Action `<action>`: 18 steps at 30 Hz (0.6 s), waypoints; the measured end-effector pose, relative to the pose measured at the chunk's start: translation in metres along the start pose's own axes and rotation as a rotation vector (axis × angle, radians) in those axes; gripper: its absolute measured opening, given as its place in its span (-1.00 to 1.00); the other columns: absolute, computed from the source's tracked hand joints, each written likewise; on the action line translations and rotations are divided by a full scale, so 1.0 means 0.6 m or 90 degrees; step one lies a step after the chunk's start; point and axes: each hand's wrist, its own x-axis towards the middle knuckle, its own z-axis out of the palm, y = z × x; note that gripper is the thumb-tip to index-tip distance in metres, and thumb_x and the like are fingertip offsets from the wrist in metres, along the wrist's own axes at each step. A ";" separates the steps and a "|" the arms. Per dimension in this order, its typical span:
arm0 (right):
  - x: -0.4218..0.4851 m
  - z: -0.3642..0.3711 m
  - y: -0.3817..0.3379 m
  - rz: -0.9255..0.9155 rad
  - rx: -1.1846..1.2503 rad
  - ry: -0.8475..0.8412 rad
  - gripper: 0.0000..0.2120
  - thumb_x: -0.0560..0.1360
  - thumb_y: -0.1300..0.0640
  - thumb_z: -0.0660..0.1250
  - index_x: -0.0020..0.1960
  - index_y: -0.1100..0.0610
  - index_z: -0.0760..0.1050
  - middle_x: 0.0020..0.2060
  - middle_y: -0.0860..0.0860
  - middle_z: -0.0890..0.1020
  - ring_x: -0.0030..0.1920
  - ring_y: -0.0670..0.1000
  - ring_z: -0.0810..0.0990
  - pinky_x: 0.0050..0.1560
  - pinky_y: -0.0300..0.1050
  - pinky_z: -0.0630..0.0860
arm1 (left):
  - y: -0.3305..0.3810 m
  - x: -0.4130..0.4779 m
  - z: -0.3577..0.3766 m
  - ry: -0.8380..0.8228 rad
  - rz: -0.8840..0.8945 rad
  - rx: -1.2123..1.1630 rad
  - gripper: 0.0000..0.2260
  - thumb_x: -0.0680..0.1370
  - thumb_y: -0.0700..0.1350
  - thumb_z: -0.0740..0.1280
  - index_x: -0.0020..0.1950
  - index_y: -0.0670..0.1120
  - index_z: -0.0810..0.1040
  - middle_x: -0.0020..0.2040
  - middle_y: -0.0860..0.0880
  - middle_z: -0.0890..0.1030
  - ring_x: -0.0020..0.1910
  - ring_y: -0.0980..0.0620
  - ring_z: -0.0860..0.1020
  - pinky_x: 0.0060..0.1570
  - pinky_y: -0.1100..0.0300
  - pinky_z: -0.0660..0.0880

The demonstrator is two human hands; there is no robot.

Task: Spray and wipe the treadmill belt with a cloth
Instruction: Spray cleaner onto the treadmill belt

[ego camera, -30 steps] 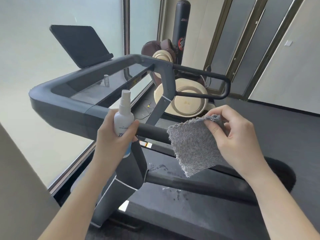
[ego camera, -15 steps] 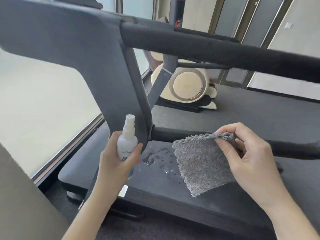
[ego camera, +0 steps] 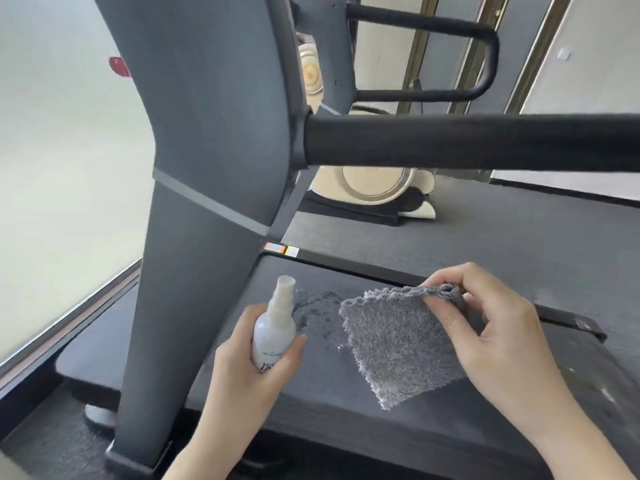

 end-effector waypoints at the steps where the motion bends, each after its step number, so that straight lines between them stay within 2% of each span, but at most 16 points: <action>1: -0.008 0.014 0.015 -0.001 -0.005 0.006 -0.87 0.43 0.29 0.40 -0.15 0.08 0.52 -0.29 -0.33 0.52 -0.31 -0.31 0.48 -0.29 -0.55 0.28 | -0.025 -0.007 0.007 -0.006 -0.003 0.002 -0.79 0.29 0.20 0.36 -0.11 0.23 0.49 -0.28 -0.08 0.57 -0.31 -0.22 0.56 -0.26 -0.01 0.52; 4: -0.042 0.065 0.062 0.001 -0.013 0.026 -0.90 0.45 0.26 0.38 -0.13 0.08 0.53 -0.23 -0.24 0.54 -0.27 -0.25 0.51 -0.26 -0.51 0.31 | -0.099 -0.032 0.026 -0.023 0.000 -0.003 -0.76 0.29 0.22 0.36 -0.09 0.22 0.48 -0.27 -0.09 0.58 -0.29 -0.23 0.57 -0.25 -0.06 0.52; 6: -0.055 0.092 0.085 0.012 -0.021 0.035 -0.91 0.47 0.25 0.38 -0.12 0.08 0.53 -0.26 -0.16 0.56 -0.23 -0.22 0.52 -0.23 -0.49 0.33 | -0.135 -0.037 0.035 -0.023 -0.004 -0.012 -0.77 0.31 0.20 0.38 -0.08 0.23 0.48 -0.26 -0.10 0.57 -0.28 -0.25 0.56 -0.23 -0.13 0.53; 9: -0.068 0.122 0.102 0.016 -0.044 0.038 -0.93 0.48 0.27 0.37 -0.12 0.12 0.52 -0.31 -0.19 0.53 -0.26 -0.24 0.50 -0.25 -0.48 0.32 | -0.166 -0.030 0.034 -0.019 -0.007 -0.019 -0.82 0.37 0.10 0.41 -0.10 0.26 0.46 -0.24 -0.04 0.57 -0.26 -0.24 0.57 -0.22 -0.10 0.54; 13: -0.072 0.138 0.115 0.023 -0.063 0.042 -0.95 0.50 0.26 0.35 -0.11 0.14 0.53 -0.27 -0.22 0.51 -0.25 -0.30 0.49 -0.23 -0.50 0.31 | -0.186 0.003 0.018 -0.021 -0.007 -0.023 -0.74 0.35 0.21 0.39 -0.07 0.16 0.44 -0.28 -0.07 0.54 -0.28 -0.30 0.57 -0.34 -0.07 0.54; 16: -0.058 0.141 0.138 0.041 -0.072 0.052 -0.96 0.50 0.24 0.35 -0.09 0.12 0.52 -0.26 -0.22 0.52 -0.23 -0.32 0.48 -0.21 -0.51 0.31 | -0.208 0.030 0.018 -0.013 -0.003 -0.014 -0.74 0.37 0.21 0.38 -0.08 0.12 0.43 -0.26 -0.10 0.55 -0.35 -0.13 0.53 -0.41 0.25 0.46; 18: -0.046 0.147 0.160 0.044 -0.076 0.063 -0.95 0.50 0.23 0.35 -0.10 0.11 0.52 -0.29 -0.23 0.50 -0.24 -0.32 0.48 -0.22 -0.51 0.31 | -0.232 0.045 0.028 -0.005 -0.001 0.007 -0.80 0.48 0.07 0.43 -0.07 0.06 0.43 -0.22 -0.16 0.57 -0.36 0.06 0.48 -0.40 0.38 0.40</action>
